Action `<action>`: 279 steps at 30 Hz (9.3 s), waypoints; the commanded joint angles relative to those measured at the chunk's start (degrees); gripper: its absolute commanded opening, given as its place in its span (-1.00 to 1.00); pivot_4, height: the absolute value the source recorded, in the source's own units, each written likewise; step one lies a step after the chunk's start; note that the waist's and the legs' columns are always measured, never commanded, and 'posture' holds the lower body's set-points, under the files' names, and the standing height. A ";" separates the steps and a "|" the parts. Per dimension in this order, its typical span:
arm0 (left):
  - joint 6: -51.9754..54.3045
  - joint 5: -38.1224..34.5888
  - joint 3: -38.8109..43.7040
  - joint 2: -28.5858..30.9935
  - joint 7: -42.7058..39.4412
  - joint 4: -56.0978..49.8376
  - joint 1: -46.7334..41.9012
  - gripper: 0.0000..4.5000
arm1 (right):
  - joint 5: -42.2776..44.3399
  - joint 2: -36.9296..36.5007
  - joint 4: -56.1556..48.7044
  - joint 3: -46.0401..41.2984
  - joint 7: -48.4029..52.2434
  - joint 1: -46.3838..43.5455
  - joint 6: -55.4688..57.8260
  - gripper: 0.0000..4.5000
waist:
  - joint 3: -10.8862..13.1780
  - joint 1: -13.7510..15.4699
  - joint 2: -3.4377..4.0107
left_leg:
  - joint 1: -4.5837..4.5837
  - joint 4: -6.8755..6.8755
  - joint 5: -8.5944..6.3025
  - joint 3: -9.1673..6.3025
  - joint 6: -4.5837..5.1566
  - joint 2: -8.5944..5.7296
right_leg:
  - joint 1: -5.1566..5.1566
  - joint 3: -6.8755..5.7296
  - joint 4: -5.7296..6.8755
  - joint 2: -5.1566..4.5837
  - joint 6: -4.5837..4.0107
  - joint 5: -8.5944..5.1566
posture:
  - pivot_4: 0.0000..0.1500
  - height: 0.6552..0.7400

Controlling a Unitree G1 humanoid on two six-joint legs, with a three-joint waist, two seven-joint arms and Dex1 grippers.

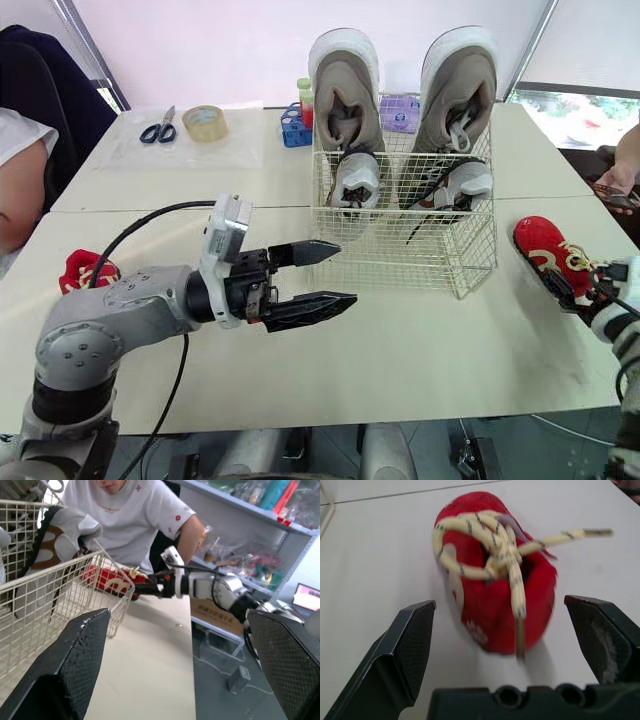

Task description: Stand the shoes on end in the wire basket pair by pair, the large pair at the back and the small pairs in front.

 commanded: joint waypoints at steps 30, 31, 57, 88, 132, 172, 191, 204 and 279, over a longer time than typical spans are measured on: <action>-1.90 -1.80 20.66 19.55 -14.65 41.67 -29.35 1.00 | 0.20 -12.03 -6.23 15.24 2.95 -51.20 -21.56 -0.43 | 0.80 -1.33 0.33 | 0.73 -0.37 0.03 -0.02 -0.07 0.01 | 0.48 -0.02 -0.01 0.08 0.12 -0.09 | 1.00 1.00; -1.39 -2.33 21.51 19.56 -14.63 44.41 -32.22 1.00 | -0.53 -12.55 -4.91 17.50 5.62 -55.68 -23.23 -0.43 | 0.83 -1.48 0.29 | 0.67 -0.38 0.03 -0.02 -0.07 0.00 | 0.46 -0.02 -0.06 0.07 0.12 -0.09 | 1.00 1.00; 9.64 2.73 20.59 17.79 -16.74 58.51 -53.48 1.00 | -1.79 3.12 -12.75 34.34 25.94 -64.05 -31.65 -0.43 | 1.15 -1.73 -0.44 | -0.03 -0.24 0.33 -0.06 -0.96 -0.05 | -0.86 0.15 1.24 0.09 0.50 0.18 | 1.00 1.00; 9.49 16.47 17.26 12.15 -36.04 62.84 -51.86 -0.06 | -3.10 5.82 -21.93 36.67 26.07 -58.76 -28.94 -0.45 | 1.16 -1.55 -0.47 | -0.09 -0.09 0.39 -0.06 -0.81 -0.07 | -0.93 0.17 1.48 0.06 0.46 0.20 | 1.00 1.00; -15.89 -7.17 24.22 -22.07 3.09 31.00 -25.98 -0.90 | 42.52 39.81 -31.74 23.45 -17.37 -55.83 0.98 0.98 | 1.07 -1.51 -0.60 | -0.07 -0.01 0.47 -0.09 -0.76 -0.05 | -0.94 0.26 1.67 0.29 0.37 0.24 | 1.00 1.00; -3.53 -3.25 18.03 12.08 -5.09 15.25 -8.39 0.14 | 43.31 -19.83 -23.23 13.01 28.54 -44.25 32.17 -0.77 | 1.12 -1.38 -0.55 | -0.20 -0.25 0.15 -0.07 -0.64 0.04 | -0.75 0.25 0.65 -0.03 0.00 0.03 | 1.00 1.00; -0.78 -7.79 18.34 11.72 -6.33 22.62 -14.32 0.14 | 29.46 -20.10 -26.75 14.16 33.37 -29.04 18.50 -0.77 | 1.12 -1.37 -0.55 | -0.24 -0.21 0.15 -0.05 -0.64 0.04 | -0.78 0.23 0.64 -0.05 0.00 0.03 | 1.00 1.00; 1.43 -11.27 18.52 12.96 -3.19 24.62 -16.71 0.14 | 22.05 -15.35 -28.32 20.29 37.72 -20.13 8.95 -0.77 | 1.12 -0.85 -0.55 | -0.22 -0.14 0.15 -0.05 -0.64 0.04 | -0.74 0.22 0.69 -0.02 0.02 0.04 | 1.00 1.00; 37.72 7.02 38.64 30.25 49.14 55.85 0.80 0.87 | 22.90 -10.83 -32.00 36.47 53.10 -49.64 17.93 1.00 | 1.11 -1.50 -0.90 | -0.21 -0.65 0.17 -0.02 -0.81 0.02 | -1.21 0.20 0.96 -0.11 0.13 0.14 | 1.00 1.00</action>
